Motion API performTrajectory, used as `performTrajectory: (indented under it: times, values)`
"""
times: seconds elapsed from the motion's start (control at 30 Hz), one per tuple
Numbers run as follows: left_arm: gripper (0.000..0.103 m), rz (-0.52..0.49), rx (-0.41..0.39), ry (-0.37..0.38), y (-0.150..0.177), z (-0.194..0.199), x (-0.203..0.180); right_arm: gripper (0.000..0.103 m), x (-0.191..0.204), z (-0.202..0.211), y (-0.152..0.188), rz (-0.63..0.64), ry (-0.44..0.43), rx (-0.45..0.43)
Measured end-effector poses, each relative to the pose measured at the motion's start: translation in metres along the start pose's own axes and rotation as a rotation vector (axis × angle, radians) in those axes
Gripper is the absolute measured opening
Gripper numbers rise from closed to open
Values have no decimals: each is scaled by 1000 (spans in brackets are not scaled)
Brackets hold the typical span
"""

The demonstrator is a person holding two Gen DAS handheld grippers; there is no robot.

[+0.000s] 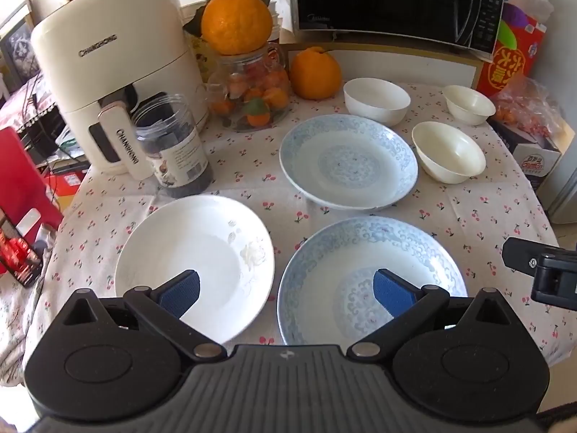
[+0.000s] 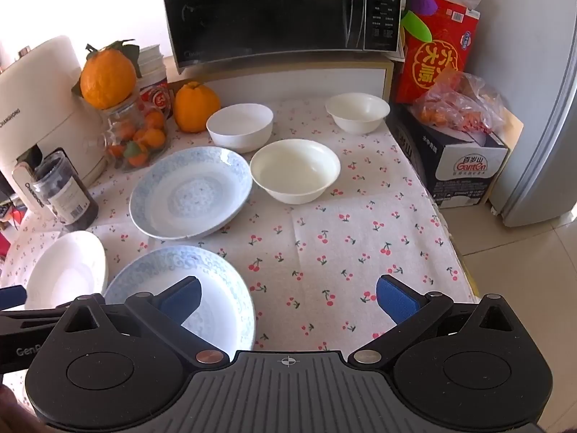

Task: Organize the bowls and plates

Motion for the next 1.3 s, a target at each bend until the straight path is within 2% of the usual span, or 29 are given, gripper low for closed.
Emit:
performTrajectory:
  times: [0.2, 0.27, 0.37, 0.47, 0.6, 0.7, 0.83, 1.0, 1.17, 1.23, 1.3]
  values:
    - [103, -24, -14, 14, -16, -10, -3, 103, -2, -6, -21, 37, -2, 8]
    - [103, -11, -20, 24, -22, -16, -3, 103, -1, -13, -31, 39, -39, 18]
    - [103, -12, -46, 51, -36, -24, -4, 103, 2, -29, -41, 58, -145, 35]
    - [103, -20, -58, 69, -48, -36, -7, 103, 3, -49, -47, 60, -167, 49]
    - [102, 32, -7, 102, -58, -60, -8, 103, -1, -77, -49, -16, -196, 35]
    - [95, 81, 9, 154, -65, -75, -10, 103, -5, -95, -52, -78, -240, 39]
    - [79, 92, 15, 190, -69, -91, -13, 103, -9, -117, -55, -187, -308, 55]
    - [56, 70, 2, 167, -76, -110, -13, 98, -3, -142, -57, -270, -372, 70]
    - [44, 98, 23, 164, -79, -126, -11, 80, 11, -165, -48, -332, -407, 127]
    - [39, 119, 41, 164, -79, -131, -10, 69, 15, -172, -46, -350, -405, 140]
    - [35, 131, 58, 168, -78, -136, -8, 65, 16, -175, -47, -350, -396, 132]
Point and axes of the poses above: each gripper's, at about its wrist camera, not at the fingertips, and z roughly against the way its jaws point, x to its left, y to its underside, the point moved 10 cm from there along -z, roughly the way its jaws point, and after that the axes turned 14 degrees about z, right-handed, at the moved point
